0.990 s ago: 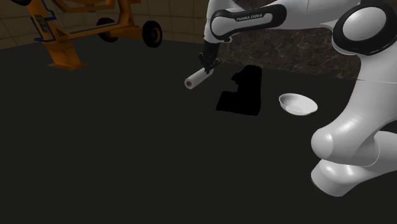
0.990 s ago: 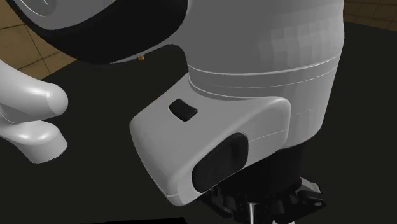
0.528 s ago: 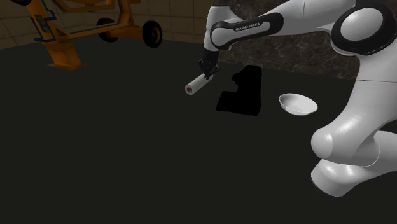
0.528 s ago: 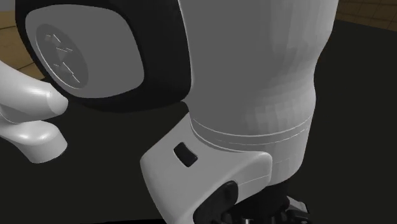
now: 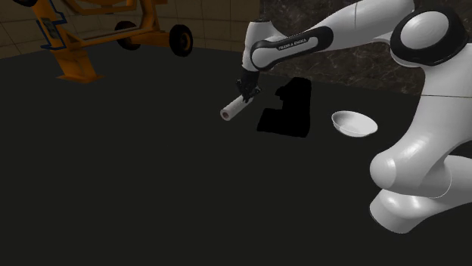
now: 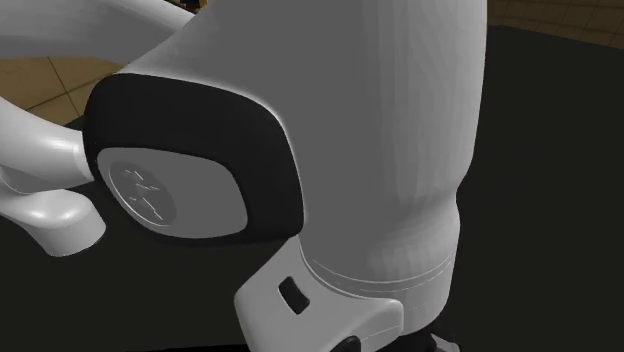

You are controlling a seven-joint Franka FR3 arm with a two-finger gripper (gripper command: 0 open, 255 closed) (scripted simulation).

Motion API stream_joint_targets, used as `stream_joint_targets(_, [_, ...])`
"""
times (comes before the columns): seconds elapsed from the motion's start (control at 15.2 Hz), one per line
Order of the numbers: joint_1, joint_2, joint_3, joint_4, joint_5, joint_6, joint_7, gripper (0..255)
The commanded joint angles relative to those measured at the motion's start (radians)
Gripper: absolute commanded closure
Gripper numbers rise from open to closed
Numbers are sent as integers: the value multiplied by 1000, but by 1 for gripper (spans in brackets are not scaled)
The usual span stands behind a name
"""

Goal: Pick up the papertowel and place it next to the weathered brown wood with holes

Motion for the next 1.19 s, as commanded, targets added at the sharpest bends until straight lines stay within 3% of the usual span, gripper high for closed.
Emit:
stream_joint_targets(0.0, [9,15,-11,-9,-16,20,9,255])
stream_joint_targets(0.59, [37,68,-55,-66,-77,114,49,255])
stream_joint_targets(1.12, [37,68,-55,-66,-77,114,49,255])
